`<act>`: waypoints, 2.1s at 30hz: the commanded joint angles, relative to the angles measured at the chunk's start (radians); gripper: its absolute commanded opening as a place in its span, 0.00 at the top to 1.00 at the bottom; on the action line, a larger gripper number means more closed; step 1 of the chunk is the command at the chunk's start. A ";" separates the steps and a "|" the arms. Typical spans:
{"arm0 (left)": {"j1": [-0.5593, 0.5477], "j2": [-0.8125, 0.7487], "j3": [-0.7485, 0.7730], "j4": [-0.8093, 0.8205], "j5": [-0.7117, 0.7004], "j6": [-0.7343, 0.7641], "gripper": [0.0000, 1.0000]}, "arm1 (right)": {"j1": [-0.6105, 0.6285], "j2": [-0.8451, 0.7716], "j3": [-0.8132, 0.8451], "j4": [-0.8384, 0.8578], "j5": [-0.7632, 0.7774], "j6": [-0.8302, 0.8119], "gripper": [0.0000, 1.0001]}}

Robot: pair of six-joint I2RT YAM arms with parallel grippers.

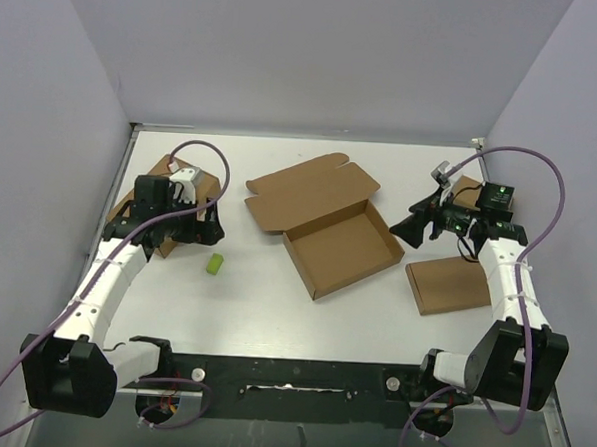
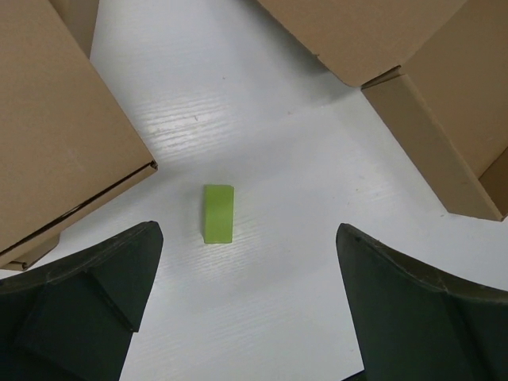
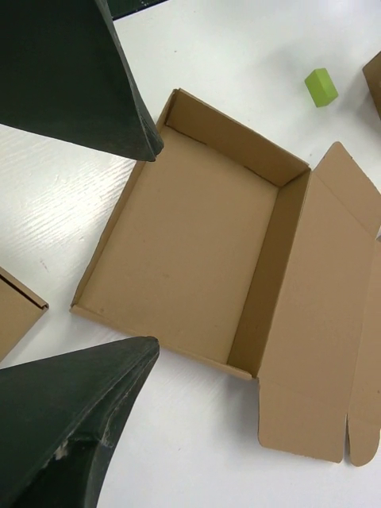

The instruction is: Fold the paper box

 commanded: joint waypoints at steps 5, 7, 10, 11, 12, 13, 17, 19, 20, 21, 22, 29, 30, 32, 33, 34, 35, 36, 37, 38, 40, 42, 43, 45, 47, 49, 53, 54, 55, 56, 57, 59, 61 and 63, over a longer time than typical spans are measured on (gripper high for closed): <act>0.005 -0.008 -0.106 0.116 -0.067 0.047 0.10 | -0.001 0.012 -0.004 0.012 -0.055 -0.019 0.02; 0.005 -0.004 -0.100 0.100 -0.073 0.050 0.12 | -0.001 0.017 0.003 -0.001 -0.053 -0.028 0.02; 0.006 -0.017 -0.118 0.110 -0.068 0.056 0.13 | -0.002 0.013 -0.003 -0.003 -0.057 -0.038 0.02; 0.005 -0.020 -0.126 0.118 -0.069 0.057 0.13 | -0.002 0.013 -0.007 -0.002 -0.051 -0.041 0.02; 0.005 -0.021 -0.131 0.119 -0.068 0.054 0.14 | -0.002 0.015 -0.008 -0.001 -0.041 -0.045 0.02; 0.005 -0.019 -0.131 0.119 -0.070 0.051 0.14 | -0.004 0.017 -0.007 -0.003 -0.033 -0.049 0.02; 0.006 -0.008 -0.131 0.107 -0.077 0.047 0.14 | -0.011 0.035 -0.002 -0.014 -0.035 -0.056 0.02; 0.008 -0.005 -0.134 0.111 -0.076 0.047 0.14 | -0.014 0.036 -0.001 -0.014 -0.033 -0.059 0.02; 0.008 -0.003 -0.135 0.111 -0.076 0.047 0.14 | -0.015 0.038 0.000 -0.017 -0.032 -0.060 0.02; 0.008 -0.001 -0.137 0.113 -0.079 0.045 0.14 | -0.015 0.039 0.002 -0.021 -0.032 -0.064 0.02; 0.009 0.001 -0.141 0.117 -0.087 0.042 0.14 | -0.016 0.039 0.002 -0.024 -0.033 -0.066 0.02; 0.016 0.026 -0.145 0.125 -0.098 0.039 0.16 | -0.019 0.040 0.007 -0.025 -0.034 -0.066 0.02; 0.018 0.025 -0.148 0.129 -0.099 0.040 0.16 | -0.019 0.040 0.007 -0.026 -0.033 -0.067 0.02; 0.017 0.022 -0.148 0.131 -0.111 0.049 0.17 | -0.021 0.043 0.009 -0.027 -0.025 -0.067 0.02; 0.017 0.020 -0.148 0.132 -0.124 0.050 0.17 | -0.021 0.044 0.012 -0.028 -0.024 -0.068 0.02; 0.017 0.018 -0.146 0.133 -0.134 0.052 0.17 | -0.020 0.045 0.015 -0.031 -0.023 -0.069 0.02; 0.017 0.015 -0.145 0.135 -0.141 0.057 0.18 | -0.021 0.044 0.017 -0.032 -0.022 -0.069 0.02; 0.016 0.013 -0.146 0.135 -0.146 0.062 0.20 | -0.022 0.042 0.016 -0.034 -0.019 -0.070 0.02; 0.016 0.014 -0.144 0.136 -0.148 0.068 0.22 | -0.023 0.041 0.016 -0.034 -0.016 -0.070 0.02; 0.015 0.016 -0.143 0.135 -0.147 0.074 0.24 | -0.026 0.041 0.016 -0.033 -0.012 -0.070 0.02; 0.007 0.025 -0.143 0.133 -0.149 0.090 0.28 | -0.028 0.040 0.018 -0.035 -0.011 -0.069 0.02; -0.005 0.030 -0.142 0.127 -0.164 0.109 0.28 | -0.030 0.036 0.019 -0.039 -0.012 -0.068 0.02; -0.008 0.028 -0.146 0.131 -0.165 0.116 0.29 | -0.030 0.034 0.019 -0.038 -0.011 -0.069 0.02; -0.012 0.021 -0.155 0.138 -0.162 0.131 0.29 | -0.031 0.029 0.018 -0.035 -0.010 -0.066 0.02; -0.021 0.020 -0.160 0.144 -0.165 0.143 0.30 | -0.031 0.031 0.017 -0.033 -0.009 -0.064 0.02; -0.035 0.028 -0.160 0.147 -0.172 0.156 0.32 | -0.032 0.031 0.016 -0.033 -0.007 -0.064 0.02; -0.067 0.063 -0.184 0.164 -0.150 0.186 0.38 | -0.037 0.025 0.015 -0.033 -0.009 -0.061 0.02; -0.072 0.072 -0.182 0.164 -0.150 0.189 0.38 | -0.037 0.024 0.015 -0.033 -0.009 -0.061 0.02; -0.083 0.085 -0.183 0.166 -0.157 0.190 0.38 | -0.037 0.023 0.015 -0.032 -0.010 -0.060 0.02; -0.090 0.100 -0.181 0.170 -0.161 0.189 0.38 | -0.038 0.023 0.014 -0.033 -0.011 -0.059 0.02; -0.097 0.121 -0.178 0.169 -0.163 0.187 0.38 | -0.038 0.023 0.014 -0.031 -0.013 -0.057 0.02; -0.104 0.151 -0.175 0.176 -0.178 0.180 0.39 | -0.038 0.023 0.013 -0.030 -0.017 -0.054 0.02; -0.104 0.186 -0.168 0.174 -0.200 0.170 0.42 | -0.036 0.020 0.012 -0.027 -0.020 -0.050 0.02; -0.104 0.239 -0.130 0.159 -0.209 0.164 0.44 | -0.037 0.015 0.010 -0.026 -0.024 -0.046 0.02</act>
